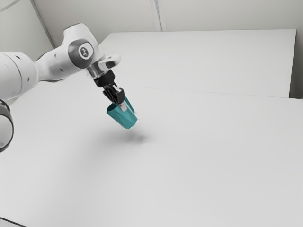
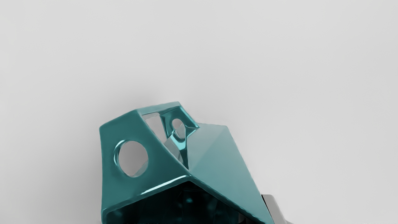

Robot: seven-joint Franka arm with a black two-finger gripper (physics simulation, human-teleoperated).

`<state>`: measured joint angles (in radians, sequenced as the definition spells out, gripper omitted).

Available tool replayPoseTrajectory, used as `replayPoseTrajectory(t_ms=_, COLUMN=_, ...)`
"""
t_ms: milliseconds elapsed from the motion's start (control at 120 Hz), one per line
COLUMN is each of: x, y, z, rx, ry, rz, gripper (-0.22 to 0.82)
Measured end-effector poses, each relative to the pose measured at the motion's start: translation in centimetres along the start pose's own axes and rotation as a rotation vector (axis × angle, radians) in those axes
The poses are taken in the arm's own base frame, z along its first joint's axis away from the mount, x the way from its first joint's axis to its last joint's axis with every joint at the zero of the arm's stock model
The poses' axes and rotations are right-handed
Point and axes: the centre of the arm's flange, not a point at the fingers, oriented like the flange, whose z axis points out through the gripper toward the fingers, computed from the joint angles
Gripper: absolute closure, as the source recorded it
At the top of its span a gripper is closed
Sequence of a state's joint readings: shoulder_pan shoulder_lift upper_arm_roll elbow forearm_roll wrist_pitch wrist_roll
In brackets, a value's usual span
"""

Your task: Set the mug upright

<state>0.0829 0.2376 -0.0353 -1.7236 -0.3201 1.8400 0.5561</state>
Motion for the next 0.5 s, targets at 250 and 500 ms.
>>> replayPoseTrajectory(t_ms=250, x=0.8, y=2.7, z=1.0, rx=0.185, ry=-0.106, rz=0.003, gripper=0.79)
replayPoseTrajectory(t_ms=500, x=1.5, y=2.5, z=3.3, rx=0.271, ry=-0.155, rz=-0.065, gripper=0.79)
